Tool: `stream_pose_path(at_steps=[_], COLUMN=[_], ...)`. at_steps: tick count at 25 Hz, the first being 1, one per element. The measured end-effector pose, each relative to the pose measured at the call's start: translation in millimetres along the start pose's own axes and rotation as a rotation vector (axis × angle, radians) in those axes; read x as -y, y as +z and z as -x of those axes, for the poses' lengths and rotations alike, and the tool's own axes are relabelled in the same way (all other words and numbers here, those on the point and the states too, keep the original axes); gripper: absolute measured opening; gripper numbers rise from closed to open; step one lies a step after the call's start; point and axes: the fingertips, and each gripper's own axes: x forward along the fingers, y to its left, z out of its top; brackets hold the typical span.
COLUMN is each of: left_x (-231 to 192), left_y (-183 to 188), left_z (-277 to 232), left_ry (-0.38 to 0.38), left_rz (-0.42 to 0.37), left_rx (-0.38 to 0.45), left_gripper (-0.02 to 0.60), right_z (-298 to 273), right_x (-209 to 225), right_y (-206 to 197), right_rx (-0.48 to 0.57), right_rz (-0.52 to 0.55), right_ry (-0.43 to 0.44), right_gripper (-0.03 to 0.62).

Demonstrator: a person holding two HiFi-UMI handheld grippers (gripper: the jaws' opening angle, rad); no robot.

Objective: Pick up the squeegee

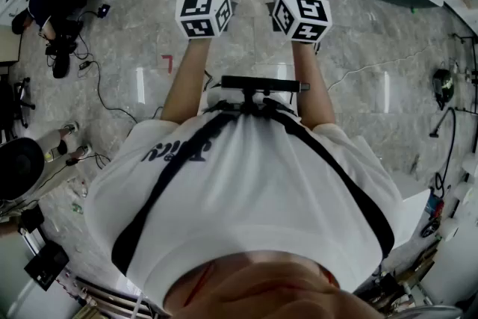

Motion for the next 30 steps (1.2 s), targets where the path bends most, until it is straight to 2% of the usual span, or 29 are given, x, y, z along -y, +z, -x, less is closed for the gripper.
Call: stream_pose_path(at_steps=[11,23,30], left_x=[-16,-79,-101], left_y=[-1,6,-5], left_z=[2,21,10], left_ry=[-0.021,-0.011,-0.002], left_rz=[-0.003,-0.013,0.014], left_rx=[-0.008,-0.015,-0.027], left_gripper=[0.009,0.009,0.009], right_z=[-18,-57,-82], right_x=[-20,-74,-79], right_y=[-7,-9,-29], right_rx=[-0.006,0.013,-0.024], right_rz=[-0.011,-0.059,-0.075], right_ry=[0.012,0.03,0.041], right_gripper=[0.006,0.005,0.005])
